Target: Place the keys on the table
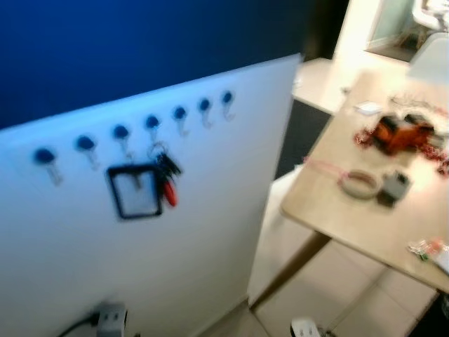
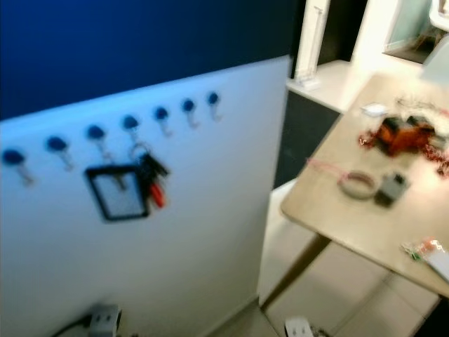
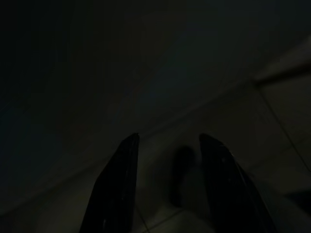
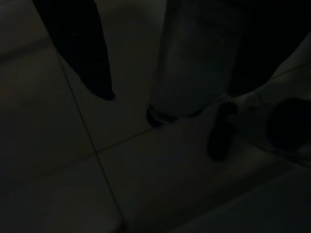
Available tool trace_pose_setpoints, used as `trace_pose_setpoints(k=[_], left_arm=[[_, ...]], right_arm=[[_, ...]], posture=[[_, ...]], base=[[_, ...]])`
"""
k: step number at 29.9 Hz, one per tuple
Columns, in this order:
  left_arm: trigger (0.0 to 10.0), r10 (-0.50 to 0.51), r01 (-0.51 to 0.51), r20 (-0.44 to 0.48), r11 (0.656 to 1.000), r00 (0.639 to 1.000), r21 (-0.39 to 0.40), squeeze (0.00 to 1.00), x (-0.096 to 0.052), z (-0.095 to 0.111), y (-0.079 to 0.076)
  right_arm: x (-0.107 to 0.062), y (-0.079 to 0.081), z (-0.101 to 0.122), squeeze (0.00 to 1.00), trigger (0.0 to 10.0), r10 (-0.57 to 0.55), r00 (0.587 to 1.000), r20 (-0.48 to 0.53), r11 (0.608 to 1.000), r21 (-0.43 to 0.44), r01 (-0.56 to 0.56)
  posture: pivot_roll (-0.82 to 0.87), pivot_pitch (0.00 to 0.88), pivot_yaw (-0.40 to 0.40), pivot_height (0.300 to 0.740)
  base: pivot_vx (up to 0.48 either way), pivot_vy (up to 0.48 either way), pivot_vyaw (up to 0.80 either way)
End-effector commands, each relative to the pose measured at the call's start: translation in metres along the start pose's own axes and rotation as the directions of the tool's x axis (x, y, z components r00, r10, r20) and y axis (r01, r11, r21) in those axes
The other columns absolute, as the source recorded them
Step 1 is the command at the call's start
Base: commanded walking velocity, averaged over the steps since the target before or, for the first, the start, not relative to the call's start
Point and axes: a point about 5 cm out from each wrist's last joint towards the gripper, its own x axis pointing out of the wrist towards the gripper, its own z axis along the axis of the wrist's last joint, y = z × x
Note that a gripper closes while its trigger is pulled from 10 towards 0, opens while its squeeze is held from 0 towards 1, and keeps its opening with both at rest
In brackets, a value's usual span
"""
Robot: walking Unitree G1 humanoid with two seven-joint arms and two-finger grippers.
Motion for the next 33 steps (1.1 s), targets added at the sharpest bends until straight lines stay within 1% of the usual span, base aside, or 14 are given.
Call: trace_pose_setpoints(k=[1, 13, 23, 33], left_arm=[[10.0, -0.006, 0.006, -0.020, 1.000, 1.000, 0.005, 0.00, -0.0029, -0.0070, -0.0001], [10.0, -0.006, 0.006, -0.026, 1.000, 1.000, 0.000, 0.00, -0.0054, -0.0119, -0.0001], [10.0, -0.007, 0.007, -0.013, 1.000, 1.000, -0.001, 0.00, -0.0067, -0.0114, 0.0028], [10.0, -0.009, 0.009, -0.008, 1.000, 1.000, -0.004, 0.00, -0.0076, -0.0134, 0.0004]], right_arm=[[-0.0013, 0.0017, -0.0080, 0.00, 10.0, 0.001, 1.000, -0.025, 1.000, 0.004, -0.001], [-0.0031, -0.0029, -0.0109, 0.00, 10.0, -0.001, 1.000, -0.027, 1.000, 0.003, 0.001], [-0.0027, -0.0012, -0.0102, 0.00, 10.0, 0.006, 1.000, -0.026, 1.000, -0.005, -0.006], [-0.0032, -0.0012, -0.0122, 0.00, 10.0, 0.005, 1.000, -0.030, 1.000, -0.005, -0.005]], posture=[[0.07, 0.060, -0.005, 0.740], [0.07, 0.059, -0.009, 0.740], [0.07, 0.051, -0.012, 0.740], [0.07, 0.053, -0.014, 0.740]], base=[[0.000, 0.000, 0.80], [0.000, 0.000, 0.80], [0.000, 0.000, 0.80], [0.000, 0.000, 0.80]])
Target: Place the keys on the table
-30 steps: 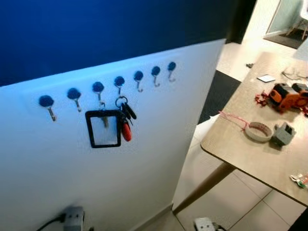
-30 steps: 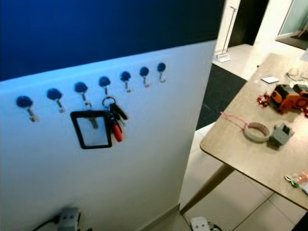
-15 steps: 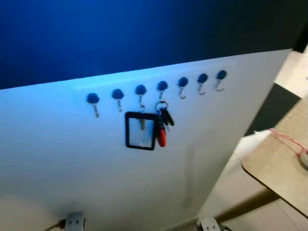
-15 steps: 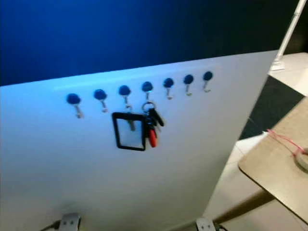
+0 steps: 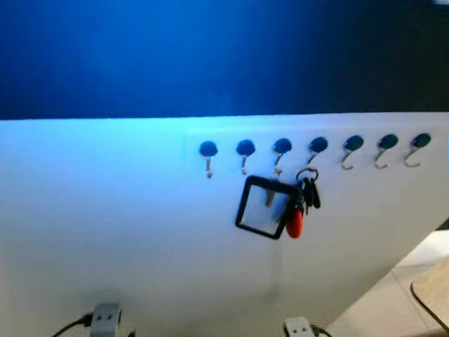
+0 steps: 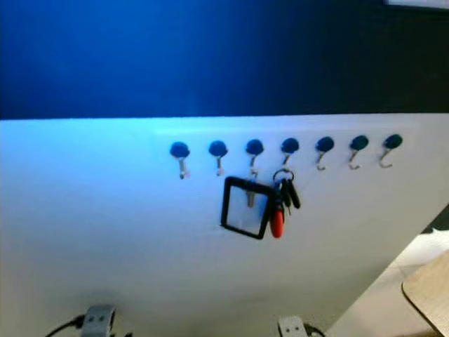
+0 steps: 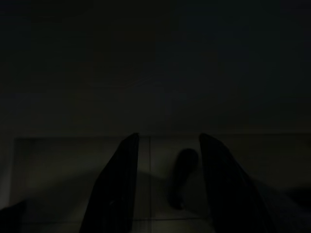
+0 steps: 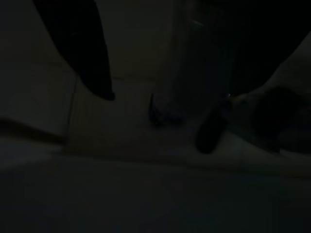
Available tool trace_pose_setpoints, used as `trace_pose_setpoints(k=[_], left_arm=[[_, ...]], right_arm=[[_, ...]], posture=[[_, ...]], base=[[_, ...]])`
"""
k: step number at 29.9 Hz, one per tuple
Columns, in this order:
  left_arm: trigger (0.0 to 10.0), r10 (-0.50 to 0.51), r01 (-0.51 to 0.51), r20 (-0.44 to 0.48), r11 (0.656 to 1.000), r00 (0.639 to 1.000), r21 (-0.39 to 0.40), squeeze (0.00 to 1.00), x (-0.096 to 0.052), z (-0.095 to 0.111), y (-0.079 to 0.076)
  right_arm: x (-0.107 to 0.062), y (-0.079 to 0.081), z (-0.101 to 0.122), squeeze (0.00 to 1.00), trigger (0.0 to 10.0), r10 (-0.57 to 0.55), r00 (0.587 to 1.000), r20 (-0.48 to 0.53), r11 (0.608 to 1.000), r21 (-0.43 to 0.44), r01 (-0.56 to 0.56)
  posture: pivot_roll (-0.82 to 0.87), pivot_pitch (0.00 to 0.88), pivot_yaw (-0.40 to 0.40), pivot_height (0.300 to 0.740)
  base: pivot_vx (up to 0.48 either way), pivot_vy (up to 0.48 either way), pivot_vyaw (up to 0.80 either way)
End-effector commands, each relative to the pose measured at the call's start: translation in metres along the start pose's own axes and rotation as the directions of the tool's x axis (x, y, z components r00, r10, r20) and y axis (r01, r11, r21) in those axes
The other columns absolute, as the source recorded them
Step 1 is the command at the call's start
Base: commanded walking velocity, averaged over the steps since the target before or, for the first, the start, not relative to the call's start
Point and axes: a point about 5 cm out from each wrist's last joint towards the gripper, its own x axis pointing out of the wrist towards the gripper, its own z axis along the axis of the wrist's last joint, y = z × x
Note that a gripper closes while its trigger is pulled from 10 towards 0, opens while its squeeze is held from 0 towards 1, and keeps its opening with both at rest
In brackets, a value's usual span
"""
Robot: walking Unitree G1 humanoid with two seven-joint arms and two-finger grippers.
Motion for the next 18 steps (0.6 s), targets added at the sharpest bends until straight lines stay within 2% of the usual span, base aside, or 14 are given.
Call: trace_pose_setpoints(k=[1, 9, 12, 18], left_arm=[[10.0, 0.006, -0.006, -0.041, 1.000, 0.999, -0.011, 0.00, -0.0056, -0.0131, -0.0003], [10.0, 0.012, -0.013, -0.054, 1.000, 0.998, -0.012, 0.00, -0.0058, -0.0147, 0.0000], [10.0, 0.014, -0.014, -0.058, 1.000, 0.998, -0.011, 0.00, -0.0054, -0.0145, 0.0001], [10.0, 0.013, -0.014, -0.060, 1.000, 0.998, -0.014, 0.00, -0.0040, -0.0128, -0.0004]], right_arm=[[-0.0021, -0.0009, -0.0096, 0.00, 10.0, 0.001, 0.999, -0.038, 1.000, -0.002, -0.001], [-0.0021, 0.0006, -0.0105, 0.00, 10.0, -0.007, 0.999, -0.031, 1.000, 0.026, 0.008], [-0.0022, 0.0004, -0.0119, 0.00, 10.0, -0.026, 0.999, -0.032, 0.994, 0.102, 0.029], [-0.0020, -0.0014, -0.0105, 0.00, 10.0, -0.034, 0.999, -0.033, 0.992, 0.120, 0.038]], posture=[[0.07, 0.053, -0.014, 0.740], [0.07, 0.056, -0.010, 0.740], [0.07, 0.060, -0.007, 0.740], [0.06, 0.057, -0.004, 0.740]], base=[[0.000, 0.000, 0.80], [0.000, 0.000, 0.75], [0.000, 0.000, 0.00], [0.000, 0.000, 0.00]])
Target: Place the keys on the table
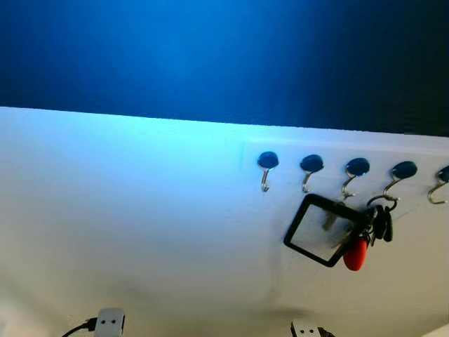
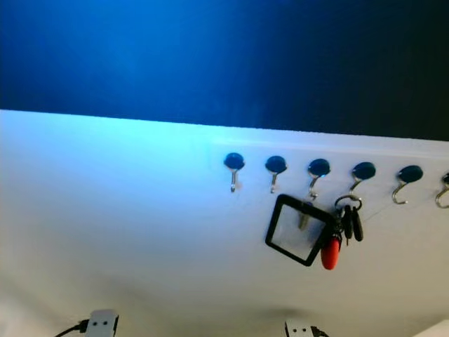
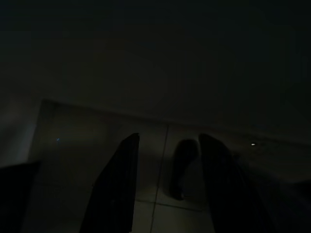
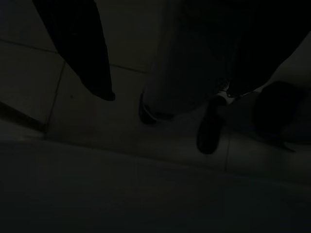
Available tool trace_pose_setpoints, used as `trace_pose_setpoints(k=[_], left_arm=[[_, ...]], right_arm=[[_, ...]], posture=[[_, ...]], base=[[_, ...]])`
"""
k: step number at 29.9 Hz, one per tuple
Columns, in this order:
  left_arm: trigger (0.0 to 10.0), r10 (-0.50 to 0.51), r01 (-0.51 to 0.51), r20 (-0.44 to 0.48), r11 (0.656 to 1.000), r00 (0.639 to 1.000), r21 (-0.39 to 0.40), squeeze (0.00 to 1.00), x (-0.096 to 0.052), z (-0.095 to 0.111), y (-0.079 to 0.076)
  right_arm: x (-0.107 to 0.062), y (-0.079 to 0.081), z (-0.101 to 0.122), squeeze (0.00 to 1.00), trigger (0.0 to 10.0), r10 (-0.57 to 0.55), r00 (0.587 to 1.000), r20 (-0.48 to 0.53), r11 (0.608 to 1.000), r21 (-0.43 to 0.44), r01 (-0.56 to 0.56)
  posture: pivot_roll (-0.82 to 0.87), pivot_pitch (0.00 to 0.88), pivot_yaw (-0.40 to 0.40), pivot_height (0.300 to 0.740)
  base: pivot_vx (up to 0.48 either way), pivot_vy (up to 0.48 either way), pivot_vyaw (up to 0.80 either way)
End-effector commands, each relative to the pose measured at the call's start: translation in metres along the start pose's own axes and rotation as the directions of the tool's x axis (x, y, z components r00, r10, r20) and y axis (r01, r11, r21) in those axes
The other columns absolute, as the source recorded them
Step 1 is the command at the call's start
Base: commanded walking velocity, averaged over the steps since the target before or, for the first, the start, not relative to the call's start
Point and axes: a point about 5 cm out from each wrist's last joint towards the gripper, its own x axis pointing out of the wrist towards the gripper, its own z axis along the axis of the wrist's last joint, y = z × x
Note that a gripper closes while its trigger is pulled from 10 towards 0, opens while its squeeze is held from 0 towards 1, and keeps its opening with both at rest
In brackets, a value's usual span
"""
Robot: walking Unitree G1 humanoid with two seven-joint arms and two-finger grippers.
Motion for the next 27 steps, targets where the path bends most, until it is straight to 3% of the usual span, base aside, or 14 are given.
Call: trace_pose_setpoints(k=[1, 11, 17, 22, 27], left_arm=[[10.0, 0.004, -0.004, -0.030, 1.000, 1.000, -0.007, 0.00, -0.002, -0.007, 0.000], [10.0, 0.017, -0.018, -0.041, 0.999, 0.999, -0.030, 0.00, 0.000, -0.005, 0.000], [10.0, 0.018, -0.019, -0.055, 0.999, 0.998, -0.029, 0.00, -0.003, -0.010, 0.003], [10.0, 0.020, -0.022, -0.063, 0.999, 0.998, -0.030, 0.00, -0.005, -0.013, 0.006], [10.0, 0.021, -0.022, -0.047, 0.999, 0.999, -0.029, 0.00, -0.004, -0.007, 0.010]], right_arm=[[-0.002, 0.000, -0.010, 0.00, 10.0, -0.011, 0.999, -0.038, 0.999, 0.030, 0.012], [0.000, 0.000, -0.004, 0.00, 10.0, -0.053, 0.998, -0.015, 0.990, 0.131, 0.055], [0.002, 0.005, -0.002, 0.00, 10.0, -0.053, 0.999, -0.012, 0.989, 0.140, 0.054], [0.002, 0.008, -0.003, 0.00, 10.0, -0.050, 0.999, -0.013, 0.988, 0.143, 0.052], [-0.002, -0.010, -0.005, 0.00, 10.0, -0.064, 0.998, -0.014, 0.987, 0.145, 0.065]], posture=[[0.06, 0.057, -0.004, 0.740], [0.05, 0.063, 0.003, 0.740], [0.05, 0.064, 0.004, 0.740], [0.05, 0.064, 0.004, 0.740], [0.05, 0.064, 0.003, 0.740]], base=[[0.000, 0.000, 0.00], [0.000, 0.000, 0.00], [0.000, 0.000, 0.00], [-0.288, 0.000, 0.00], [-0.345, 0.000, 0.00]])
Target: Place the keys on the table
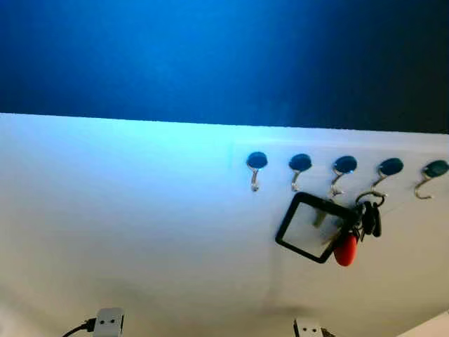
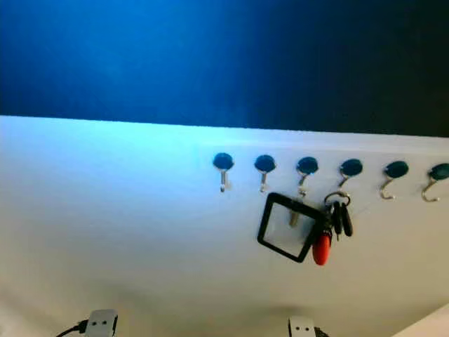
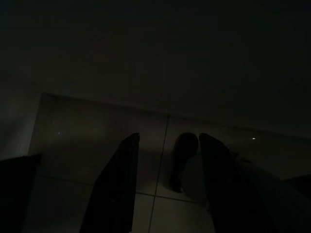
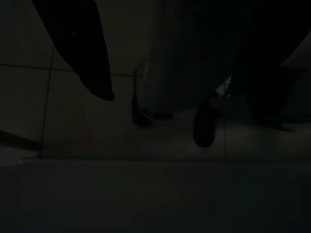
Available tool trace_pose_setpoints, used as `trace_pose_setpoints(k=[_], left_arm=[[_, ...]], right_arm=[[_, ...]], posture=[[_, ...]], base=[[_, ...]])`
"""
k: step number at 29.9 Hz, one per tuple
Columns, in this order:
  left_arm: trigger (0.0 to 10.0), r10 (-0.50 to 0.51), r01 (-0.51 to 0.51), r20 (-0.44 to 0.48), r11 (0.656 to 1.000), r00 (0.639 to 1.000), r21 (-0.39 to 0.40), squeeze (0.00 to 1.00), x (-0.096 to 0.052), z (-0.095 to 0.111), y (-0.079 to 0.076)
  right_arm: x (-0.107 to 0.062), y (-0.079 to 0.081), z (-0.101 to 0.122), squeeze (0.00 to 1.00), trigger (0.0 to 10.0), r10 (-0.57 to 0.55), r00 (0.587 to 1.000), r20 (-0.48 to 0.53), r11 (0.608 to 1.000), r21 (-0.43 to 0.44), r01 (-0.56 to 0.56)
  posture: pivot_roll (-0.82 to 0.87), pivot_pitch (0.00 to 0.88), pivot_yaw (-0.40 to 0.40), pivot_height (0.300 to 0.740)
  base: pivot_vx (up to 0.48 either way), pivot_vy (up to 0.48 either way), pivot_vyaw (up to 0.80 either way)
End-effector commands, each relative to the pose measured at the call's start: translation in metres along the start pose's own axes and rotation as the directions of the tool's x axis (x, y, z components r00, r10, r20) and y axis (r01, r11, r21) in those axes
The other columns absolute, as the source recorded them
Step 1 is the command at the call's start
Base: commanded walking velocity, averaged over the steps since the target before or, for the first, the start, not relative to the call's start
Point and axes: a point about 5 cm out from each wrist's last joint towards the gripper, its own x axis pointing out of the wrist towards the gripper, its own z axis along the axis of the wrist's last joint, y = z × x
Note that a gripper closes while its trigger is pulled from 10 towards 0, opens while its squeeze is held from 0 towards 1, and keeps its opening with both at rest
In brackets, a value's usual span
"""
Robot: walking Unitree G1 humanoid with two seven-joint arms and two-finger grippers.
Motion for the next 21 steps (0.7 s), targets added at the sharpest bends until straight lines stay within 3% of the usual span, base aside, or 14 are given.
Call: trace_pose_setpoints(k=[1, 21], left_arm=[[10.0, 0.020, -0.020, -0.020, 1.000, 1.000, -0.009, 0.00, -0.0030, -0.0037, 0.0086], [10.0, 0.014, -0.014, -0.007, 1.000, 1.000, 0.004, 0.00, -0.0015, 0.0027, 0.0123]], right_arm=[[-0.0021, -0.0054, -0.0062, 0.00, 10.0, -0.010, 1.000, -0.019, 1.000, 0.020, 0.010], [-0.0012, -0.0040, -0.0020, 0.00, 10.0, 0.001, 1.000, -0.005, 1.000, 0.024, -0.001]], posture=[[0.05, 0.064, 0.003, 0.740], [0.06, 0.068, 0.010, 0.740]], base=[[-0.352, 0.000, 0.00], [-0.370, 0.000, 0.00]])
